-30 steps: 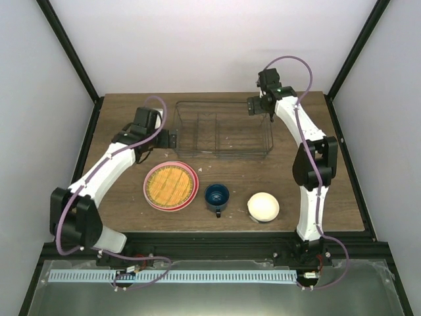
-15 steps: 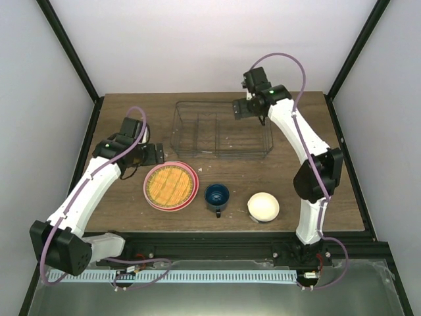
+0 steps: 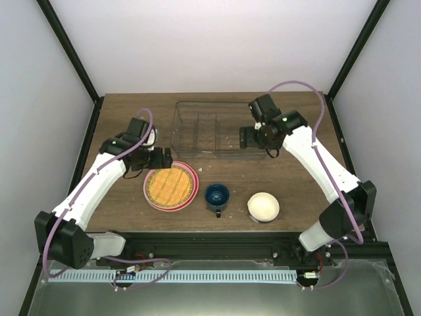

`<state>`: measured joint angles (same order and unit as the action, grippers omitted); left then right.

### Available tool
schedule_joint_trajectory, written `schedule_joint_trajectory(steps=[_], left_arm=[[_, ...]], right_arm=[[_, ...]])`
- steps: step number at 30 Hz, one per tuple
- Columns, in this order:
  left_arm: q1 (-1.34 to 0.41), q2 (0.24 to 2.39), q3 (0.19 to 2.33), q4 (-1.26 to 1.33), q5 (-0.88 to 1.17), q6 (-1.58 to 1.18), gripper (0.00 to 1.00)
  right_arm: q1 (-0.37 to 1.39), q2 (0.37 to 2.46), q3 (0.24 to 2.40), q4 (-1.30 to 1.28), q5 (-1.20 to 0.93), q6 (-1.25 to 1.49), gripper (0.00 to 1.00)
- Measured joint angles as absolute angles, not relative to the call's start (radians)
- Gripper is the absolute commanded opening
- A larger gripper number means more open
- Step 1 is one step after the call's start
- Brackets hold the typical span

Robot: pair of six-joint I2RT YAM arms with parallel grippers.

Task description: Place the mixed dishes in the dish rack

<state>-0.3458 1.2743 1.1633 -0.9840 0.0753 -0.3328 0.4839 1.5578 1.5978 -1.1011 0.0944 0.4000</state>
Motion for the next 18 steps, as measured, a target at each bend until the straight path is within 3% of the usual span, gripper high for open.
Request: schedule_joint_trajectory(steps=[11,18], left_arm=[[-0.348,1.399,1.268,-0.95,0.101,-0.285,1.0],[-0.348,1.402,1.29,-0.928,0.103,-0.268,1.0]], right_arm=[[0.678,1.539,1.392,-1.122,0.04,0.63,0.82],[0.702,1.542,1.315,-1.144,0.04,0.699,0.83]])
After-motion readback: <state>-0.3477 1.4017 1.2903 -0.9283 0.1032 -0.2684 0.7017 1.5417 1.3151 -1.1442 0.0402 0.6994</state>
